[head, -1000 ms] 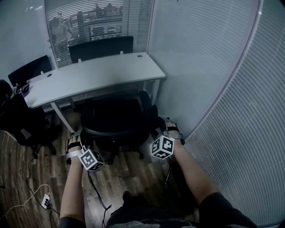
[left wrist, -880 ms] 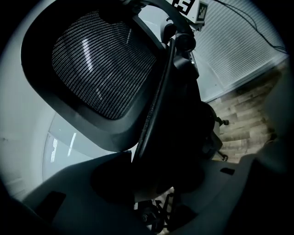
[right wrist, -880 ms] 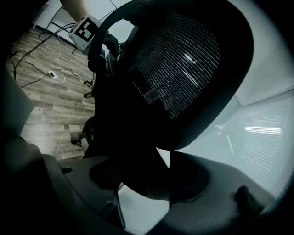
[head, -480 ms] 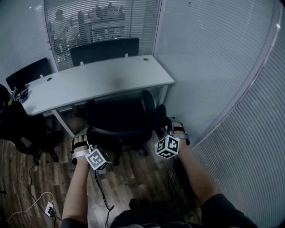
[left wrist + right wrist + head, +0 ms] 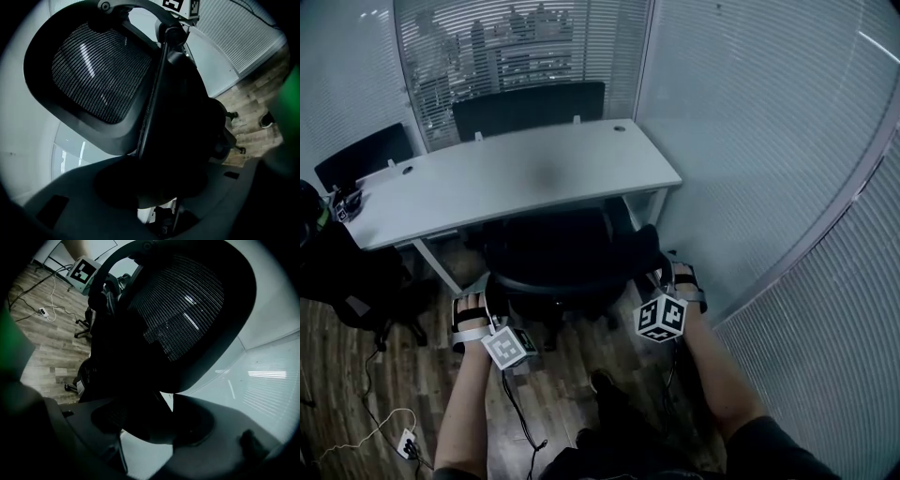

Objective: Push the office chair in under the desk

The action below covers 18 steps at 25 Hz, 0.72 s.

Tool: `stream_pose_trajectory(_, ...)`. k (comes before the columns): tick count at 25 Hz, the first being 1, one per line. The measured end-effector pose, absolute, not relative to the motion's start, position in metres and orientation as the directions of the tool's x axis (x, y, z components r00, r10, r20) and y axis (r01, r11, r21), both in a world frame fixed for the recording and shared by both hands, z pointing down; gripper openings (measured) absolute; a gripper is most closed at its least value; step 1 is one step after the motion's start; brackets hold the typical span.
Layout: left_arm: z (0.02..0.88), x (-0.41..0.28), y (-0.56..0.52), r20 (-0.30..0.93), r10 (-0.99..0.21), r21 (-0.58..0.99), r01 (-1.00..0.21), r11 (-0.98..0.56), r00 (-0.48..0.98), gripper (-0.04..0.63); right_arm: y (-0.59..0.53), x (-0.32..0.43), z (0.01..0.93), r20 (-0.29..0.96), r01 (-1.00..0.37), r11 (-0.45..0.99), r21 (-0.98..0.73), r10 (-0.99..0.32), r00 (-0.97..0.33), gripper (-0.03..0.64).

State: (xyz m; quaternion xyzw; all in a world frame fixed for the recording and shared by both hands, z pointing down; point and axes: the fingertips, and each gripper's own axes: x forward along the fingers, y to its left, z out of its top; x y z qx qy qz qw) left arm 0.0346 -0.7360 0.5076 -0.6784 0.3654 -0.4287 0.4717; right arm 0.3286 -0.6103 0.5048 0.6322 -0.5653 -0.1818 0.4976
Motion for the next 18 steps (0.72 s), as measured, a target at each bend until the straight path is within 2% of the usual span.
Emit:
stream_pose_trajectory(9, 0.512, 0.057, -0.786, 0.247, -0.914, -0.952, -0.096, -0.291, 0.321, 0.204, -0.679, 0.357, 0.506, 0.31, -0.529, 0.14, 0.837, -0.918, 0.247, 0.29)
stream_pose_trajectory(18, 0.513, 0.053, -0.853, 0.241, -0.936, -0.955, -0.109, -0.276, 0.257, 0.206, -0.745, 0.354, 0.51, 0.276, -0.521, 0.131, 0.843, -0.938, 0.21, 0.29)
